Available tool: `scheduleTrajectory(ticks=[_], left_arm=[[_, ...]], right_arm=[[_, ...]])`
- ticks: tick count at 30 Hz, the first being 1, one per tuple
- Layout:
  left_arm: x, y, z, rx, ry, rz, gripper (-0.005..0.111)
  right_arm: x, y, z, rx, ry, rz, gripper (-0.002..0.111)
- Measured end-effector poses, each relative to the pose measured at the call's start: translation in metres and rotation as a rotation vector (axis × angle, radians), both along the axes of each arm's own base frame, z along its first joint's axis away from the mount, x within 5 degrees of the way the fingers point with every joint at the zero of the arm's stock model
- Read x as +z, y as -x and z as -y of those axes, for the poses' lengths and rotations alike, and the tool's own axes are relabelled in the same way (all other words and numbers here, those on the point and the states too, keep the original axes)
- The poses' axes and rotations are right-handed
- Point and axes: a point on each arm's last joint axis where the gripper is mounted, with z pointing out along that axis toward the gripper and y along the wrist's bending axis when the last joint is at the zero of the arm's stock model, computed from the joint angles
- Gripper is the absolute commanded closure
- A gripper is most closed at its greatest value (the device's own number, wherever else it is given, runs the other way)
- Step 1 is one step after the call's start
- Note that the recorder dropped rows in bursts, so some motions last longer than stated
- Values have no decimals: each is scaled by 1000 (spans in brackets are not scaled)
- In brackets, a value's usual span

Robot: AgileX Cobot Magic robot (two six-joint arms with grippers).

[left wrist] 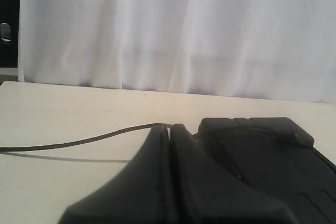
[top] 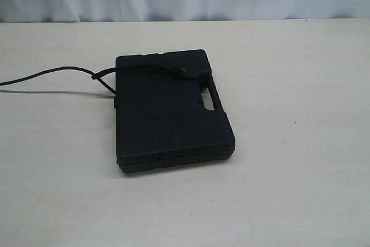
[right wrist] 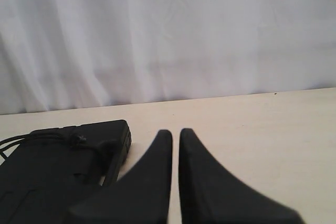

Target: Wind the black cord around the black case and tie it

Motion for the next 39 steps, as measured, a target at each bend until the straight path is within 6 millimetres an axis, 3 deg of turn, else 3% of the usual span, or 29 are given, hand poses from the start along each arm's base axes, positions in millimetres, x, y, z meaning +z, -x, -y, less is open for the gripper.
scheduleTrajectory(ticks=[20,25,29,35,39], left_arm=[[-1,0,0,0,2,-7,107],[-1,0,0,1,2,-15,107],[-3,0,0,2,3,-35,107],[-13,2,-1,8,6,-142,107],[-14,2,-1,11,-54,-158,107]], right_arm=[[0,0,1,-15,8,1,104],[-4,0,2,-19,189,-19,104],[-20,2,5,-7,397,-163,104],[-23,2,6,-10,445,-199,104],[-23,2,7,-33,373,-208,104]])
